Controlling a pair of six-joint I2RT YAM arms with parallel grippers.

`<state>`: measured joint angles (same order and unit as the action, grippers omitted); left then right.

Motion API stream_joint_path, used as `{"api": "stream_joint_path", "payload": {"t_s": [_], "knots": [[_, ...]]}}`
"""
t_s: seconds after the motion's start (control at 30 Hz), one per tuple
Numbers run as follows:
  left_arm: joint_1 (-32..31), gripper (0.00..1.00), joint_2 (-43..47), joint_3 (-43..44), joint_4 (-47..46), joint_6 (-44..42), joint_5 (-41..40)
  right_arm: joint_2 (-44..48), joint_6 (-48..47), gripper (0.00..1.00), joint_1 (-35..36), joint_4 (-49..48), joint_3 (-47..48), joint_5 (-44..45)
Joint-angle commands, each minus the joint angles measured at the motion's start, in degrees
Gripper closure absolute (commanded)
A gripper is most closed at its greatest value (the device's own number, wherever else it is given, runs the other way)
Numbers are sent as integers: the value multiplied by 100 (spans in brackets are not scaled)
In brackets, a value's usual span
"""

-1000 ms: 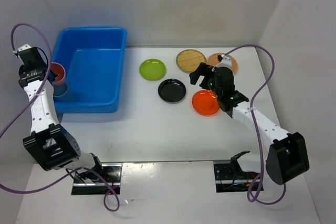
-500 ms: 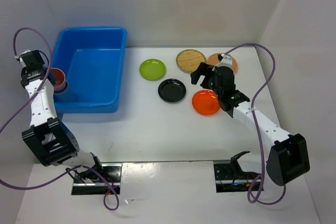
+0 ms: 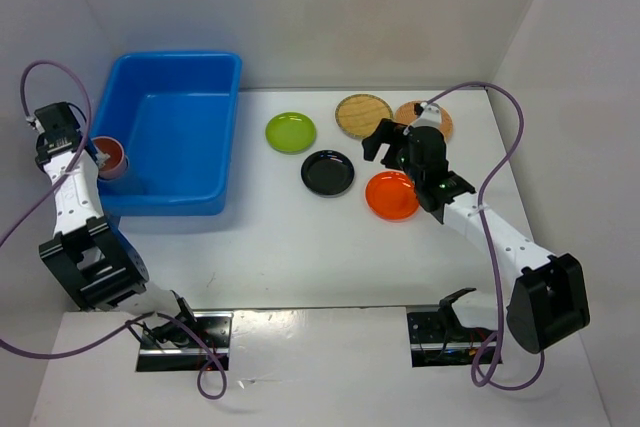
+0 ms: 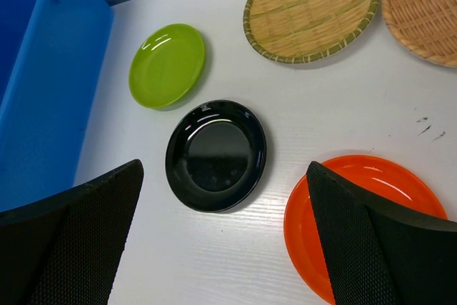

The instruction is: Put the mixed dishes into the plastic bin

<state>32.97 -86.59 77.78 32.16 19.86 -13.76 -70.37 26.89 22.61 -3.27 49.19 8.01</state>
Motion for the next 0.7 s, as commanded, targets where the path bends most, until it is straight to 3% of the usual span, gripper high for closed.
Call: {"api": "stream_joint_path", "payload": {"t_s": [0.0, 0.3, 0.37, 0.4, 0.67], "knots": [[16, 93, -104, -43, -53, 36, 557, -82, -123, 0, 42, -306, 135, 16], [16, 95, -279, -96, 71, 44, 708, -302, -123, 0, 42, -306, 302, -230], [16, 68, -280, -96, 71, 45, 708, -302, -123, 0, 42, -306, 302, -230], [16, 62, -280, -96, 71, 105, 708, -302, -123, 0, 42, -306, 302, -230], [16, 25, -227, 220, 18, 106, 331, -626, -123, 0, 42, -306, 424, -405]]}}
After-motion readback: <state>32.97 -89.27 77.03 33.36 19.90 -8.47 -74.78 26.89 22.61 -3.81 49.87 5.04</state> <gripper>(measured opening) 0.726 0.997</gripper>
